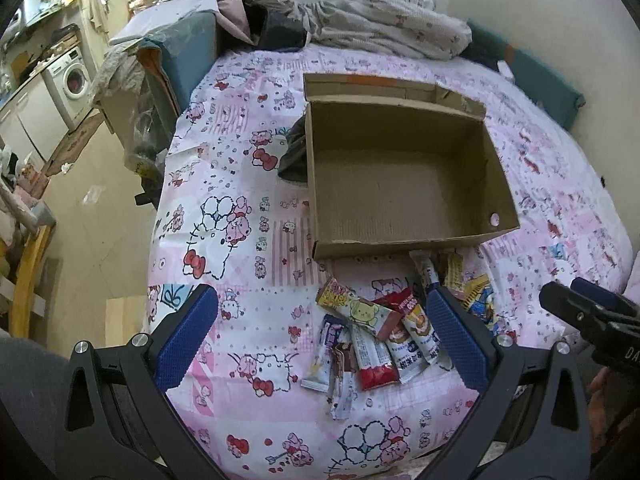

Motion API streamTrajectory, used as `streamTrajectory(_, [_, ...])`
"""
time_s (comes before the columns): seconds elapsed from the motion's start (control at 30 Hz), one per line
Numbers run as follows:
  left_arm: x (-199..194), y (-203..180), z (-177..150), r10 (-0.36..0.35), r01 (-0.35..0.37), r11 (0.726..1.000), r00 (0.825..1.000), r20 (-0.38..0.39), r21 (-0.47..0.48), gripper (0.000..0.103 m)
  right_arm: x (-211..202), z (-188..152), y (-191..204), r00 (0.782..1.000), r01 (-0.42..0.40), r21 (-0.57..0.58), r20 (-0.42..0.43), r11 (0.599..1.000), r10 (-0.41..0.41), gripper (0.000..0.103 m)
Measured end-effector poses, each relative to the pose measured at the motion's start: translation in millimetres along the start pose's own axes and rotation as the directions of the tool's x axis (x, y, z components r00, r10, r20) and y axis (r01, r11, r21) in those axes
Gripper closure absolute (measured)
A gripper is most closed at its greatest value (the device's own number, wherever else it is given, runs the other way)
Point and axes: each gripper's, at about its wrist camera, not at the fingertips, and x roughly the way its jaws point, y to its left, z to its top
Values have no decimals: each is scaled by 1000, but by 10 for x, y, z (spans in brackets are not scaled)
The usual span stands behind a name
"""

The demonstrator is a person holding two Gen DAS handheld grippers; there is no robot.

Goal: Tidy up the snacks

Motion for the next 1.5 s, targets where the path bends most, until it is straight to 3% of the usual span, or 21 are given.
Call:
streamTrajectory(0.17, [217, 31, 102, 5, -4, 1000, 998, -68, 7, 0, 213, 123, -122, 995, 24, -36, -101, 999, -28, 0])
streamTrajectory(0.3, [470, 97, 105, -1, 0, 1000, 985, -174, -10, 0, 439, 185, -370, 977, 20, 19, -213, 1000, -15, 2])
streamTrajectory(0.4, [602, 157, 52, -5, 0, 1000, 976, -218, -26, 0, 620, 159, -530, 955, 13, 67, -296, 998, 7, 23])
streamTrajectory(0.5, [696, 188, -13, 3, -9, 1000, 969, -247, -23, 2, 802, 96, -558, 927, 7, 98, -374, 995, 30, 30])
streamTrajectory(0.6, [808, 241, -61, -15, 0, 999, 959, -282, -54, 6, 967, 61, -522, 910, 43, 72, -415, 997, -9, 31])
streamTrajectory(0.77, [941, 326, -106, -25, -3, 996, 949, -315, -88, 9, 1278, -15, -564, 875, 74, 81, -484, 994, -26, 42])
streamTrajectory(0.9, [1004, 359, -124, -29, -6, 994, 943, -331, -106, 9, 1395, -54, -583, 859, 77, 68, -511, 995, -32, 70])
streamTrajectory(1.0, [1027, 390, -121, -36, -5, 993, 939, -341, -120, 9, 1252, -79, -605, 870, 79, 50, -491, 996, -44, 74])
streamTrajectory(1.17, [1059, 451, -156, -46, -9, 989, 931, -362, -148, 10, 866, -68, -623, 897, 22, 102, -441, 995, 25, 75])
streamTrajectory(1.2, [1060, 449, -162, -48, -8, 989, 930, -364, -151, 12, 767, -49, -595, 911, -6, 103, -410, 995, 48, 75])
streamTrajectory(1.3, [1102, 425, -193, -45, -8, 991, 923, -383, -136, 24, 527, 28, -501, 952, -118, 93, -274, 989, 139, 75])
streamTrajectory(1.37, [1163, 415, -240, -48, -6, 992, 911, -411, -128, 42, 495, 35, -469, 958, -141, 94, -236, 986, 160, 75])
streamTrajectory(1.5, [1285, 385, -364, -59, 4, 993, 881, -469, -117, 57, 622, -21, -421, 956, -152, 114, -237, 982, 176, 75])
